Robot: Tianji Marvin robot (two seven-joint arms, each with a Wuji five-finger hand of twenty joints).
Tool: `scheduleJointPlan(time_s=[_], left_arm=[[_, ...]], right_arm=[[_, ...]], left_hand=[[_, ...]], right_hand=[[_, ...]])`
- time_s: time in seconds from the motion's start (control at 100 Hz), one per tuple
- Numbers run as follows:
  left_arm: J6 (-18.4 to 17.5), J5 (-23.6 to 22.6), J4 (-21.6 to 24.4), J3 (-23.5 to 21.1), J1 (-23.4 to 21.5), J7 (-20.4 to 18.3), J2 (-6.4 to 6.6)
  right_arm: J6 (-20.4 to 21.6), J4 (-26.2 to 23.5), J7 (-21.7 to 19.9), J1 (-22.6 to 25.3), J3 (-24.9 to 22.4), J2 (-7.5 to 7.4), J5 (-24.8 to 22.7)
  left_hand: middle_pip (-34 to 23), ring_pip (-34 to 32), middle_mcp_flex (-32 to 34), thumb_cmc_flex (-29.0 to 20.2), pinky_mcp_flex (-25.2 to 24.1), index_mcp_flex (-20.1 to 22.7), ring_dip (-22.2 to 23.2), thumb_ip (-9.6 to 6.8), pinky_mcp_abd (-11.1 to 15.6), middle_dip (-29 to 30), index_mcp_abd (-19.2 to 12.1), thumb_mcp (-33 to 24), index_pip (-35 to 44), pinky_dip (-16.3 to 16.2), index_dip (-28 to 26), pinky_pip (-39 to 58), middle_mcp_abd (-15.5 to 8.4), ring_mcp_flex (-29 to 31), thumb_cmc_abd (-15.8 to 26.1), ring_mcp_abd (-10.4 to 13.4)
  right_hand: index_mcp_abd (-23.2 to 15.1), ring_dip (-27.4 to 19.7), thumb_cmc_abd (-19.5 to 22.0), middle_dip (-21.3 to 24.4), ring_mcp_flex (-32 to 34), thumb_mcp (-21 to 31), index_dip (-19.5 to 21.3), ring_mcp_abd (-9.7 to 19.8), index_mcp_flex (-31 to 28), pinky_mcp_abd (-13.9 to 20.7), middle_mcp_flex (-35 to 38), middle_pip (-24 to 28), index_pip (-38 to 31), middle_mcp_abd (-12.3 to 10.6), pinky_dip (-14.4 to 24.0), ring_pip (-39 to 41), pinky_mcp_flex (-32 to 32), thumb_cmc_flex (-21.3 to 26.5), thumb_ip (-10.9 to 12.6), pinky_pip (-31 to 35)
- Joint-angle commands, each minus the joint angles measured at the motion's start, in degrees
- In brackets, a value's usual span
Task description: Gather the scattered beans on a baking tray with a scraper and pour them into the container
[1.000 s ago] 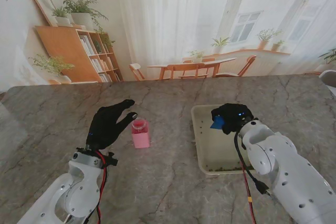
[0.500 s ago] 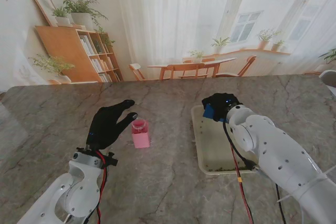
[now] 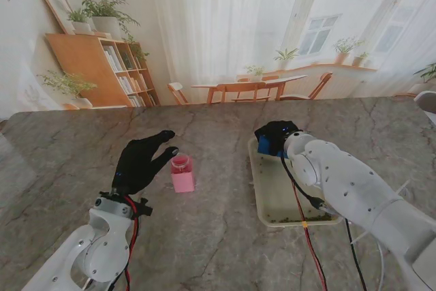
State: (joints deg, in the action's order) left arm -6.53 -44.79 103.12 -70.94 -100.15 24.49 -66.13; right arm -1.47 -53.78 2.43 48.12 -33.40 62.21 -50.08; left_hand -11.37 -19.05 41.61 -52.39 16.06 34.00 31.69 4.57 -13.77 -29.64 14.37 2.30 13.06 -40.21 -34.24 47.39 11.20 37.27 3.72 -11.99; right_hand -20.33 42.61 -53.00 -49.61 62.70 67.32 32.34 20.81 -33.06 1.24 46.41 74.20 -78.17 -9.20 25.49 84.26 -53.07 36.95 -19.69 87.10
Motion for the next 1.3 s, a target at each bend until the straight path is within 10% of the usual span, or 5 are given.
scheduleJointPlan(time_s=[0.0, 0.53, 0.79, 1.29], left_arm=[[0.20, 0.22, 0.28, 0.14, -0.36, -0.02, -0.08], [0.52, 0.09, 0.59, -0.09, -0.79, 0.30, -0.12], [0.64, -0.02, 0.88, -0.34, -1.24, 0.83, -0.19], [0.73, -0.01, 1.08, -0.60, -1.61, 1.36, -0.29]], right_arm=[[1.26, 1.38, -0.31, -1.16, 1.17, 0.61, 0.57], [6.31, 7.26, 1.95, -4.48, 8.37, 2.43, 4.64], [8.62, 6.32, 1.35, -2.13, 7.20, 1.61, 4.60], [12.07, -2.27, -1.92, 6.02, -1.84, -2.23, -2.40]], left_hand=[[0.66, -0.78, 0.55, -1.51, -1.02, 1.21, 0.77, -2.03, -1.28, 0.24, -0.16, 0.33, -0.51, -1.63, 0.50, 0.79, -0.93, 0.68, 2.10, -0.10], [0.69, -0.86, 0.50, -1.51, -1.08, 1.20, 0.85, -2.03, -1.36, 0.26, -0.13, 0.35, -0.52, -1.71, 0.52, 0.83, -0.82, 0.67, 2.12, -0.19], [0.70, -0.88, 0.47, -1.53, -1.07, 1.22, 0.88, -2.03, -1.36, 0.26, -0.19, 0.34, -0.51, -1.72, 0.52, 0.82, -0.88, 0.67, 2.11, -0.21], [0.73, -0.84, 0.37, -1.47, -1.13, 1.05, 0.88, -2.03, -1.35, 0.28, -0.20, 0.34, -0.59, -1.74, 0.55, 0.73, -0.94, 0.68, 2.17, -0.08]], right_hand=[[-4.90, 1.11, 2.64, 0.14, 6.85, 5.11, -2.80, 10.29, -2.00, 1.62, 0.54, 4.16, -1.10, 1.21, 0.99, 4.74, -1.68, 3.63, 0.98, 2.73], [-5.99, 1.06, -0.41, 0.32, 7.35, 7.10, -8.65, 10.43, -8.48, 1.79, 2.35, 1.59, 3.97, 1.63, 1.21, 5.11, -2.45, 3.26, 0.68, 2.43], [-5.43, -1.00, -2.99, 7.13, 4.03, 10.99, -9.46, 5.66, -13.32, -1.91, 2.17, -13.51, 6.35, 5.26, 1.42, 2.56, 1.69, 4.68, 1.71, -0.44], [-7.60, -11.54, -4.56, 12.19, -4.03, 14.70, 0.85, -5.93, -22.40, -7.74, 11.66, -22.07, 12.87, -1.26, 0.09, -4.51, 11.43, 8.25, 1.95, -6.52]])
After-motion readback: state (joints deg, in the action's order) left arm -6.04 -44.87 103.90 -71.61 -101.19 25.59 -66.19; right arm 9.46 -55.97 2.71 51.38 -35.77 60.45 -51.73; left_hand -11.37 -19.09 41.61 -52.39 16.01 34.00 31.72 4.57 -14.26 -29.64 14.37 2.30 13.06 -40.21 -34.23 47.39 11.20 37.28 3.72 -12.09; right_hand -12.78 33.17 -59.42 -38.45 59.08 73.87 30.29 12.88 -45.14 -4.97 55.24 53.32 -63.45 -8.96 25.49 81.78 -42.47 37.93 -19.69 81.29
